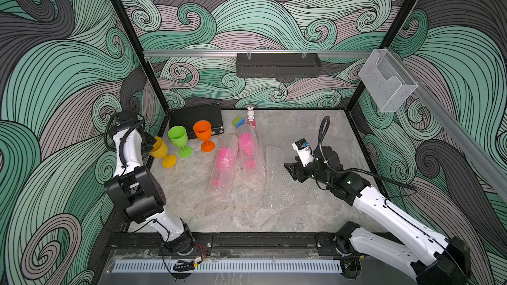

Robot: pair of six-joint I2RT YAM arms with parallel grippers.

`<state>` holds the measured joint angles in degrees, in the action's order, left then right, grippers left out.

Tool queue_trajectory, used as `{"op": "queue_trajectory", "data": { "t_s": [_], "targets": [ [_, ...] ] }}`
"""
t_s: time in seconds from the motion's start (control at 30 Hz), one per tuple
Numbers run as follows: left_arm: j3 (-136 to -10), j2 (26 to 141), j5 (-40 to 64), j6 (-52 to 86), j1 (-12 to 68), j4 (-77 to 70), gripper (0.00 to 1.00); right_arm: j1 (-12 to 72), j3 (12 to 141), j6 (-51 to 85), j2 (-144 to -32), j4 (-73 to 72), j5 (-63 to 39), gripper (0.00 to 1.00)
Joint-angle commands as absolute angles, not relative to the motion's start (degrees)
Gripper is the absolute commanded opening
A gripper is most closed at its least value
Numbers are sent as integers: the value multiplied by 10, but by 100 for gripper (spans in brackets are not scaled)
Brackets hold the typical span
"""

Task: Unpack wine glasses from bubble wrap
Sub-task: Place the wine glass at the center of the board.

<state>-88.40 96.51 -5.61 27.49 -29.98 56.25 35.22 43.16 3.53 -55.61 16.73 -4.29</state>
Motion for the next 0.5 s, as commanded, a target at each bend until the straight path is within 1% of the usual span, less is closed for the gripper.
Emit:
{"op": "queue_trajectory", "data": {
  "t_s": [0.0,0.43,0.47],
  "targets": [
    [-906,974,-68,264,-296,567,0,349,428,37,-557,159,-41,67],
    [-908,1011,-131,238,-245,586,0,345,426,40,-563,157,-46,66],
    [-907,1012,-132,240,-244,588,2,345,426,40,-562,158,-45,67]
  ]
}}
